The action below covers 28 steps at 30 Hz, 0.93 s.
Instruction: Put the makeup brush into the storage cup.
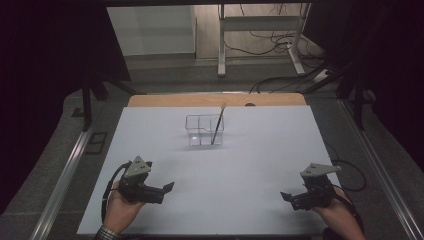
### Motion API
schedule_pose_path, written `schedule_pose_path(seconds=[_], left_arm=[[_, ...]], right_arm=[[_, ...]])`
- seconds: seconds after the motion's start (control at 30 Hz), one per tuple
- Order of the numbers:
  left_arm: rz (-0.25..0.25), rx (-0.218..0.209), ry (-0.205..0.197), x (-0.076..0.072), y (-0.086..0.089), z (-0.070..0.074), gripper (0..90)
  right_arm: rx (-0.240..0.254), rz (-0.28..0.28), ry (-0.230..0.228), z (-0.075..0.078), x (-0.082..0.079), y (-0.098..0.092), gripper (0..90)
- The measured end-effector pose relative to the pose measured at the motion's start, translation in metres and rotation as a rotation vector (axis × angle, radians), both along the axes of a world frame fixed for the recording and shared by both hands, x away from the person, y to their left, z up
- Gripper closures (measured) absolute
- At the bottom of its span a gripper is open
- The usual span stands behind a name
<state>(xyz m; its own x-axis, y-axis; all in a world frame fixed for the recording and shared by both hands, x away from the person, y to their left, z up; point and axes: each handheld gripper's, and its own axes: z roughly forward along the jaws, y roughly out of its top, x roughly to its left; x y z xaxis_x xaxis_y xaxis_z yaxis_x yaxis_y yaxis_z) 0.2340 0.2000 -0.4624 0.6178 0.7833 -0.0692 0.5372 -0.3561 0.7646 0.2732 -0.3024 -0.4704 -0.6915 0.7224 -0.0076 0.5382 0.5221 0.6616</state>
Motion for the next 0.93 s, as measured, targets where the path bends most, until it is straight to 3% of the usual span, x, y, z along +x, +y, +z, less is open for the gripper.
schedule_pose_path(seconds=[0.4, 0.8, 0.93], left_arm=[[0.028, 0.019, 0.007, -0.005, 0.010, -0.004, 0.0], [0.034, 0.129, 0.043, -0.007, 0.013, -0.013, 0.0], [0.023, 0.121, 0.040, -0.007, 0.012, -0.012, 0.0]], right_arm=[[0.002, 0.002, -0.001, 0.000, 0.000, 0.000, 0.0], [0.001, 0.002, -0.002, 0.000, -0.001, 0.000, 0.0], [-0.002, 0.004, -0.001, 0.000, 0.000, 0.000, 0.0]])
